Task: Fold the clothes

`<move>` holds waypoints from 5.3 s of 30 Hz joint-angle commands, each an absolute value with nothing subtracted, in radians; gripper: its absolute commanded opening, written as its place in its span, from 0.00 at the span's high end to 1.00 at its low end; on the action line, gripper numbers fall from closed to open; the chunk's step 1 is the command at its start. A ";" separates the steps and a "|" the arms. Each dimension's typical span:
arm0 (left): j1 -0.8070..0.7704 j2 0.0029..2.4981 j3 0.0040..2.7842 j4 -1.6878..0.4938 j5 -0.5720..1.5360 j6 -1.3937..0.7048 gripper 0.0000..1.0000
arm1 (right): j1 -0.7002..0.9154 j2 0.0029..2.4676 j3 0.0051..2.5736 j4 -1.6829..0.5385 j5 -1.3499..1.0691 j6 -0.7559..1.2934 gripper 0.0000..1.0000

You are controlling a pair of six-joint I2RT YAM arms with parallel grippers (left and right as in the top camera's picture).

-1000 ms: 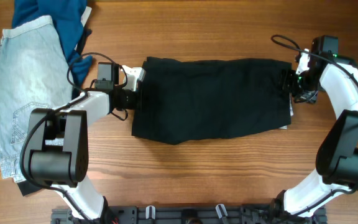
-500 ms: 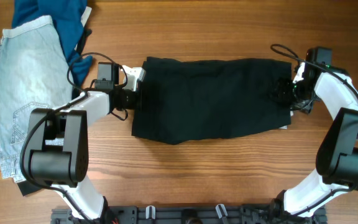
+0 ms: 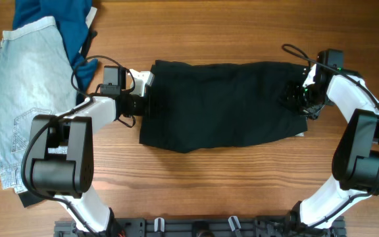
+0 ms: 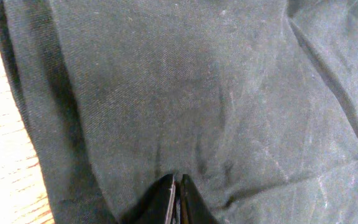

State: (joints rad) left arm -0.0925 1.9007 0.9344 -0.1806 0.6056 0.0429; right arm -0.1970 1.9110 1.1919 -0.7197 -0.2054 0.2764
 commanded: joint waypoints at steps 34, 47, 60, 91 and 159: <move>-0.170 1.946 0.928 -0.188 0.530 -0.173 0.96 | 0.066 1.662 1.375 -0.832 -0.307 0.262 0.96; -0.170 1.946 0.928 -0.191 0.522 -0.173 0.96 | 0.247 1.665 1.375 -0.749 -0.219 0.344 0.96; -0.170 1.946 0.928 -0.191 0.522 -0.173 0.96 | -0.057 1.665 1.372 -0.960 0.009 0.366 0.65; -0.170 1.946 0.928 -0.192 0.522 -0.165 0.96 | -0.232 2.008 1.267 -0.841 0.049 0.198 0.01; -0.170 1.946 0.928 -0.214 0.500 -0.165 0.96 | 0.364 1.723 1.463 -0.774 -0.371 0.214 0.96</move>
